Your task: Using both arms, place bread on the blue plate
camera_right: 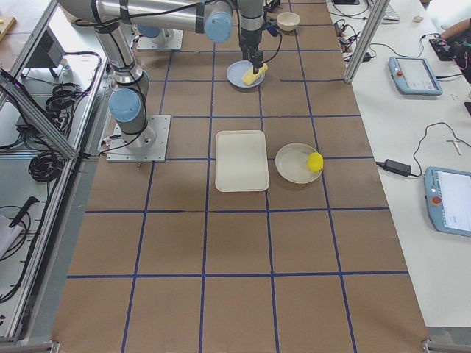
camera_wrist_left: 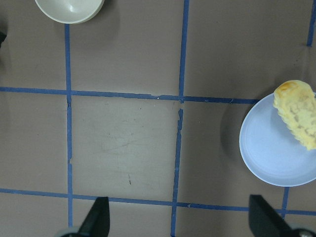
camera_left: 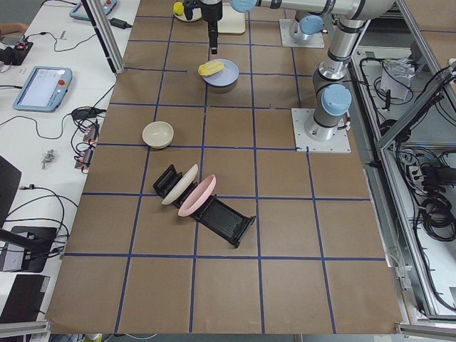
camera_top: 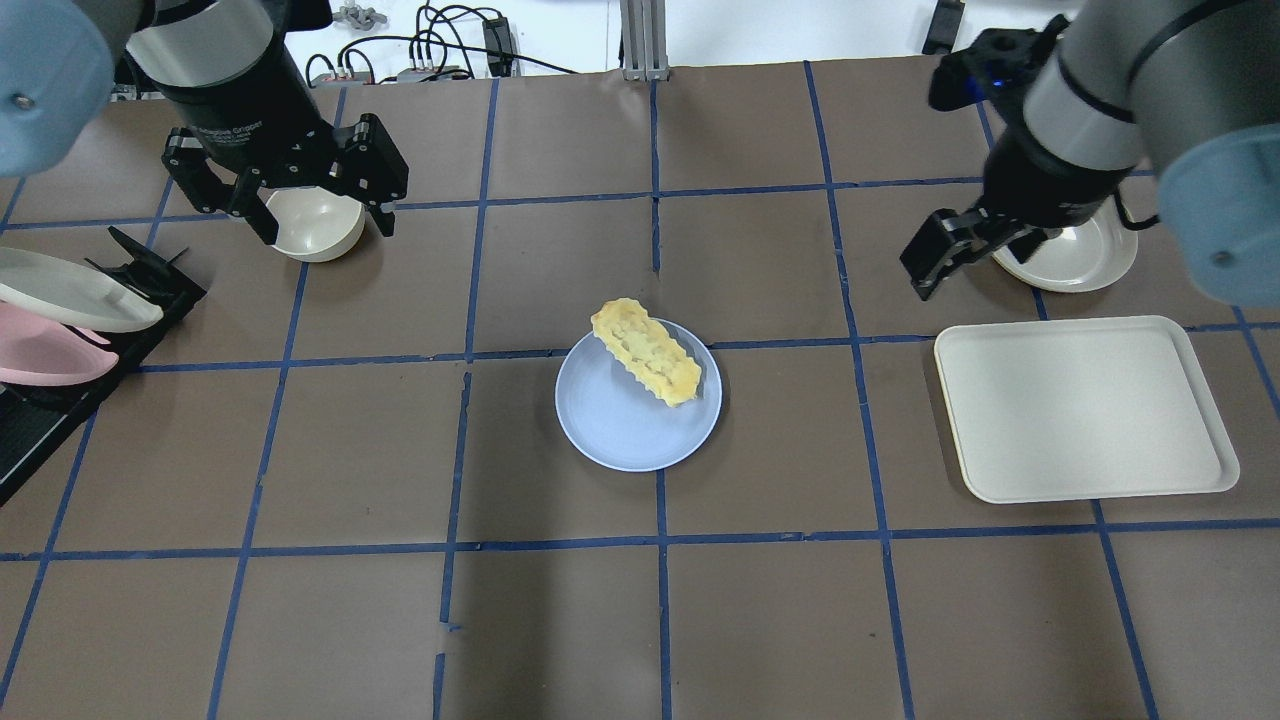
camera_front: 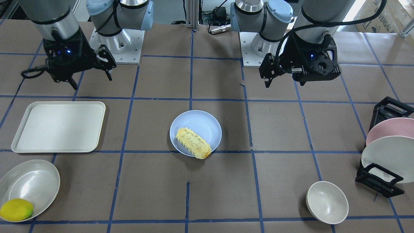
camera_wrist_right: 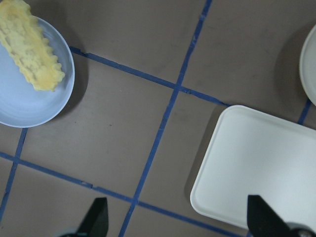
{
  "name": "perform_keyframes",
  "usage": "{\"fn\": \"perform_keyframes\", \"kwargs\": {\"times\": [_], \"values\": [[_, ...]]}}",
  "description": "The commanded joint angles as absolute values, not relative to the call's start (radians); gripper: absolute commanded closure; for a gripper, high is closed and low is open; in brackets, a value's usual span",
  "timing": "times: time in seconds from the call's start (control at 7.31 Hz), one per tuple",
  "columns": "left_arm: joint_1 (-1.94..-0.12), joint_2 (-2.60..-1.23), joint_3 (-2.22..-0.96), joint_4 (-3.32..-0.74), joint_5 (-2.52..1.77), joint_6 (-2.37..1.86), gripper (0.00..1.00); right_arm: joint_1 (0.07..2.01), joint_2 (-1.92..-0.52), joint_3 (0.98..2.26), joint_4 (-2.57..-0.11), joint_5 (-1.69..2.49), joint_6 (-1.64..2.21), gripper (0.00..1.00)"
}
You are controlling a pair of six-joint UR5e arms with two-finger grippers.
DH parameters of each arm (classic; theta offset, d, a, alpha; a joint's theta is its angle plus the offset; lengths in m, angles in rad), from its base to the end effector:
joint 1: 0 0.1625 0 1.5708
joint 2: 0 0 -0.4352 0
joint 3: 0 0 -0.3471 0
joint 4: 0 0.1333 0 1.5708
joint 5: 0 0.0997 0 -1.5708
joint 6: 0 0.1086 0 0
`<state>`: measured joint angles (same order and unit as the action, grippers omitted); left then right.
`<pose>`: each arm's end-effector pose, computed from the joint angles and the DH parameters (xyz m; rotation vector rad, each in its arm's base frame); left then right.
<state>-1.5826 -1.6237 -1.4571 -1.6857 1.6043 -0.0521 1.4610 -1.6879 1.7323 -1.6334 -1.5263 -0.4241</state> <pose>-0.1351 -0.4616 0.5044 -0.0612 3.1047 0.0823 0.0937 -0.4103 0.4727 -0.4863 3.0648 -0.0455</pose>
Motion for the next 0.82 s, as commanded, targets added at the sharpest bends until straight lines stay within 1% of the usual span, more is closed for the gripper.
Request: {"fn": "perform_keyframes", "kwargs": {"times": [0.0,0.14,0.41,0.68], "values": [[-1.565,-1.629,-1.424,-1.712,1.588,0.018,0.0,1.381,-1.701,1.613,-1.453,-1.52,-0.411,0.01],[-1.551,-1.629,-1.424,-1.715,1.588,0.021,0.0,1.396,-1.68,1.586,-1.433,-1.511,-0.373,0.01],[-1.554,-1.629,-1.43,-1.706,1.589,0.018,0.0,1.466,-1.675,1.592,-1.436,-1.514,-0.33,0.01],[-1.554,-1.625,-1.437,-1.704,1.591,0.021,0.0,1.473,-1.677,1.609,-1.437,-1.508,-0.296,0.01]]}}
